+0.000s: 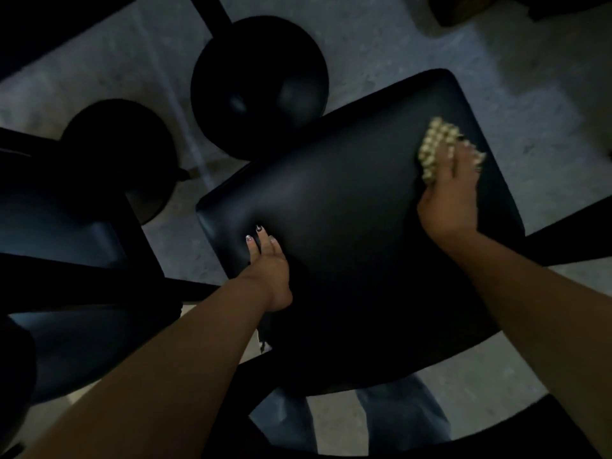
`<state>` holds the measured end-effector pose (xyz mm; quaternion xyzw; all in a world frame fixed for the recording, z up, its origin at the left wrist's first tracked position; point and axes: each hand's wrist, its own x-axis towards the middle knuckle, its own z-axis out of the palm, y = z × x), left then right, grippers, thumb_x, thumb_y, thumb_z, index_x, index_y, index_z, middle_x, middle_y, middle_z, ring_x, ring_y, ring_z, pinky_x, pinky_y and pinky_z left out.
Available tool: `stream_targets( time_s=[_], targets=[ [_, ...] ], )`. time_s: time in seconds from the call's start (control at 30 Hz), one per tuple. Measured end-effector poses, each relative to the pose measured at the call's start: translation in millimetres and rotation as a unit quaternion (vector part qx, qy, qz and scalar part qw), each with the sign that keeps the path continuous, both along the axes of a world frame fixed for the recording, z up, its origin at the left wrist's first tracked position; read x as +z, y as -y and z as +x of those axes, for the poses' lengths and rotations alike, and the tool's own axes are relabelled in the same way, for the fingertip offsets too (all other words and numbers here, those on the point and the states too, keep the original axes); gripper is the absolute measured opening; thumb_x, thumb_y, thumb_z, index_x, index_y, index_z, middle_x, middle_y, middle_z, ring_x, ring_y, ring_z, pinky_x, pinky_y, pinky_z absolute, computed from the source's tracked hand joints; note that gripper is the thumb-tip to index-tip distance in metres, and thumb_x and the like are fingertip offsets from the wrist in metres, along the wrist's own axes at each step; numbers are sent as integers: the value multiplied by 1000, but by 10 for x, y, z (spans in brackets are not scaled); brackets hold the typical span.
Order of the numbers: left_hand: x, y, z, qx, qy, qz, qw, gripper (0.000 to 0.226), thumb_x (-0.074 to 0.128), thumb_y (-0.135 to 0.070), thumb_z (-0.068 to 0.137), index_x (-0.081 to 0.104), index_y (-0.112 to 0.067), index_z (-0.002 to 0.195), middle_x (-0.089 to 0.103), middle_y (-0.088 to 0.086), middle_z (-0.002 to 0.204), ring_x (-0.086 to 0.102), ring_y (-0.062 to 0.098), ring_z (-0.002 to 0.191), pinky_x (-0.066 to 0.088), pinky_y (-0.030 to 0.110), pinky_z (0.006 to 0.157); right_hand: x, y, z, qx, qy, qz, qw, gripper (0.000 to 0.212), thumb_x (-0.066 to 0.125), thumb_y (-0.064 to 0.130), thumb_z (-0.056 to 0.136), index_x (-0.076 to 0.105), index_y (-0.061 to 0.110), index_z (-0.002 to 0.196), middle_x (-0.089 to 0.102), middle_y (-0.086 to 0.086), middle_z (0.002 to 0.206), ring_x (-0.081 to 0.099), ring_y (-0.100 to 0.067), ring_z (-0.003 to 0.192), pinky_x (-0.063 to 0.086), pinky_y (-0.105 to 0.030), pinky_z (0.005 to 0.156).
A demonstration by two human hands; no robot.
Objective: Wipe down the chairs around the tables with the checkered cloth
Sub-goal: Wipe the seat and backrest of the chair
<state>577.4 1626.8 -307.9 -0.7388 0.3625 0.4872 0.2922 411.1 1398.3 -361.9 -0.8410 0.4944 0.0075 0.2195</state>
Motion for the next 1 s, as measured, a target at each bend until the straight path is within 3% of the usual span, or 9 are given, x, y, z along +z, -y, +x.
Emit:
stream_targets(
  time_s=[0.13,0.3,0.43,0.6,0.7,0.8,0.9,0.93,1.0],
  targets=[
    [-20,-113,35,8,-18,-29,999,101,58,-23,87,-17,15,143,-31,39,145,-17,58,137,7,48,119,-15,-294,188,-96,-35,17,995,76,47,-4,84,12,3,151,2,-24,157,0,-38,145,-3,-40,117],
    [55,-276,129,0,-68,-89,994,103,61,-19,84,-18,9,145,-35,34,146,-23,53,138,3,48,120,29,-1248,704,22,2,53,998,84,49,-8,77,13,10,152,1,-16,160,-5,-34,146,-1,-48,116],
    [151,-381,249,8,-94,-129,987,100,59,-15,87,-17,-5,151,-36,20,151,-21,40,144,9,38,118,80,-1563,741,20,21,81,996,83,47,-9,79,13,10,152,-3,-13,160,-9,-31,147,-4,-45,117],
    [250,-342,275,5,-106,-217,970,90,54,-12,92,-12,-13,154,-28,10,157,-11,27,148,13,31,117,310,-1511,373,-115,58,73,989,79,45,-16,78,19,5,150,4,-20,158,-2,-35,146,1,-43,120],
    [290,-172,149,-35,-117,-251,960,88,54,-12,92,-9,-16,154,-27,8,158,-13,23,148,8,27,116,369,-1474,96,-232,79,93,965,74,44,-12,84,18,5,151,2,-17,159,-3,-32,147,4,-42,120],
    [337,40,-31,-91,-129,-249,956,88,55,-12,91,-8,-15,154,-24,9,159,-14,24,148,5,27,116,399,-1470,-198,-388,87,118,910,69,42,-9,89,15,5,151,5,-14,160,4,-27,147,4,-33,120],
    [399,251,-206,-141,-122,-234,954,90,56,-13,90,-8,-14,154,-22,11,159,-14,27,148,9,35,121,431,-1419,-486,-587,206,77,779,54,38,5,99,20,6,150,15,-14,158,21,-28,143,2,-12,113],
    [408,321,-261,-153,-124,-230,953,90,56,-13,90,-9,-14,154,-22,11,159,-14,27,148,10,37,121,451,-1414,-565,-639,230,64,731,50,37,10,102,23,8,150,19,-13,158,25,-27,142,3,-10,112],
    [403,448,-359,-170,-133,-225,950,91,56,-13,90,-9,-15,154,-21,10,160,-16,27,148,11,39,121,422,-1424,-706,-700,226,42,676,46,32,16,104,25,11,149,28,-7,154,34,-23,137,20,-23,116]
  ],
)
